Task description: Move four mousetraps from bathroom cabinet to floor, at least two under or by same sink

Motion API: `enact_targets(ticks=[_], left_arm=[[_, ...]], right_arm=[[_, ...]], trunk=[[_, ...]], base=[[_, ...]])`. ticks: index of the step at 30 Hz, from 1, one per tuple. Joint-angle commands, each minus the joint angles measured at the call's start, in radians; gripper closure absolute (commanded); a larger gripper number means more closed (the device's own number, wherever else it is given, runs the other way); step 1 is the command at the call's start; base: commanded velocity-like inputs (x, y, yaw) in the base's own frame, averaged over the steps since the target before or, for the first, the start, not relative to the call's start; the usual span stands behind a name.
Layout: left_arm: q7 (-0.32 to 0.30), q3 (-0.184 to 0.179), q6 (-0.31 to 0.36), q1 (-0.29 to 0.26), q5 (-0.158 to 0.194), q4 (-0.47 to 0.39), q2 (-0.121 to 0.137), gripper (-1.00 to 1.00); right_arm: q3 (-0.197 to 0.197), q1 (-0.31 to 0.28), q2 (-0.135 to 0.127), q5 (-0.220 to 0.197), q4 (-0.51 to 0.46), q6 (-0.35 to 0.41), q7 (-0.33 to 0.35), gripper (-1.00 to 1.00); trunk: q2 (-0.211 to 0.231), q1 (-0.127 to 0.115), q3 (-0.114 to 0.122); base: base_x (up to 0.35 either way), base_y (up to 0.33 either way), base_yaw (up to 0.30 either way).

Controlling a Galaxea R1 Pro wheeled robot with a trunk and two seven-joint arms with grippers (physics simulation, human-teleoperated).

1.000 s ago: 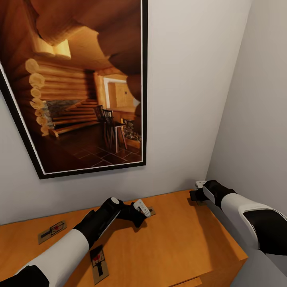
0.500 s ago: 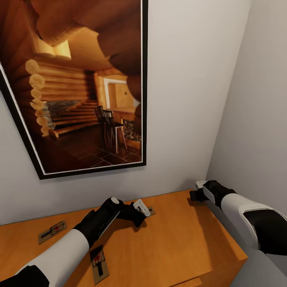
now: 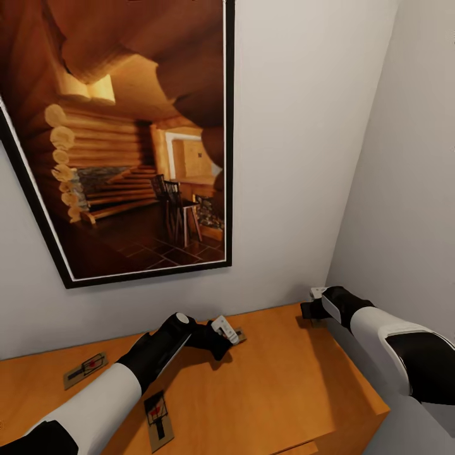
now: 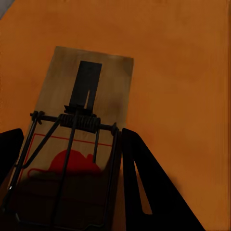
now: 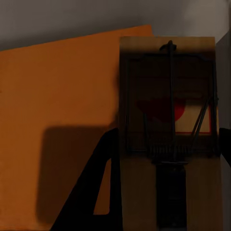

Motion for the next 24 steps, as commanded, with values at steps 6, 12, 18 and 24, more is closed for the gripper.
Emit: enact_targets(ticks=[6, 12, 18, 24], left_arm=[[-0.006, 0.001, 0.000, -0.001, -0.014, -0.002, 0.000, 1.00], [-0.006, 0.001, 0.000, -0.001, -0.014, -0.001, 0.000, 1.00], [-0.006, 0.001, 0.000, -0.001, -0.014, -0.001, 0.000, 1.00], [-0.006, 0.001, 0.000, -0.001, -0.014, -0.001, 0.000, 1.00]], right_arm=[[0.009, 0.000, -0.001, -0.010, -0.002, 0.006, 0.003, 1.00], [0.009, 0.000, -0.001, -0.010, -0.002, 0.006, 0.003, 1.00], [0.009, 0.000, -0.001, -0.010, -0.002, 0.006, 0.003, 1.00], [0.008, 0.000, 0.001, -0.010, -0.002, 0.006, 0.003, 1.00]], trunk=[[0.041, -0.023, 0.017], [0.083, -0.046, 0.036], [0.125, -0.069, 0.055], [0.167, -0.092, 0.074]], base=[[0.000, 0.000, 0.000], [0.000, 0.000, 0.000], [0.000, 0.000, 0.000], [-0.009, 0.000, 0.000]])
